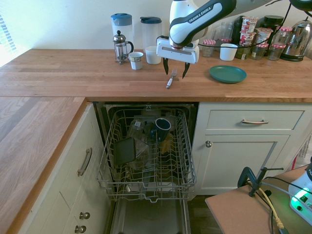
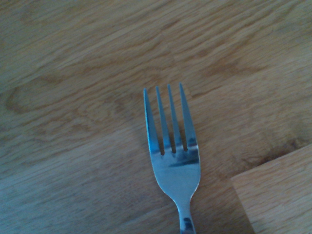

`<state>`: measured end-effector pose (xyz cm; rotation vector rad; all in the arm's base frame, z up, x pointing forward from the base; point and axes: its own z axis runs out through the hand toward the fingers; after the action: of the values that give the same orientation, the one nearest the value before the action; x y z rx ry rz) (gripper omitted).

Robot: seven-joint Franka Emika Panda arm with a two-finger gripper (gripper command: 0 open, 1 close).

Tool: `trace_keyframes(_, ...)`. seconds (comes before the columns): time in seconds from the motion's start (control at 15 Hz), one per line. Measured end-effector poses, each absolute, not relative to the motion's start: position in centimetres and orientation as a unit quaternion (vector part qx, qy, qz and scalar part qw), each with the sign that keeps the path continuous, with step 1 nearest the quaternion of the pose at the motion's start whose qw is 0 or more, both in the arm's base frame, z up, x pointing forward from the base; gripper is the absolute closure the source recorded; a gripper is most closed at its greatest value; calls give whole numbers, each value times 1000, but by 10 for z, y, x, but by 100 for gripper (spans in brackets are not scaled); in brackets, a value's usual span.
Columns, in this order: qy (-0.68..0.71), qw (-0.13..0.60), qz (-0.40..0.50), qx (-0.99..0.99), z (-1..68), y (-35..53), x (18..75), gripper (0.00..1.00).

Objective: Put the fork in the dishwasher

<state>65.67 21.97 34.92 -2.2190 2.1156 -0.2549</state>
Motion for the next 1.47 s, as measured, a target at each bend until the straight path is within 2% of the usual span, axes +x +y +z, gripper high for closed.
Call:
trace_keyframes(0.2, 687, 18, -78, -722, 350, 224, 661, 0)
trace_keyframes(0.27, 688, 15, -77, -722, 350, 225, 663, 100)
trace_keyframes(1.47, 680, -8, -57, -731, 338, 237, 673, 100)
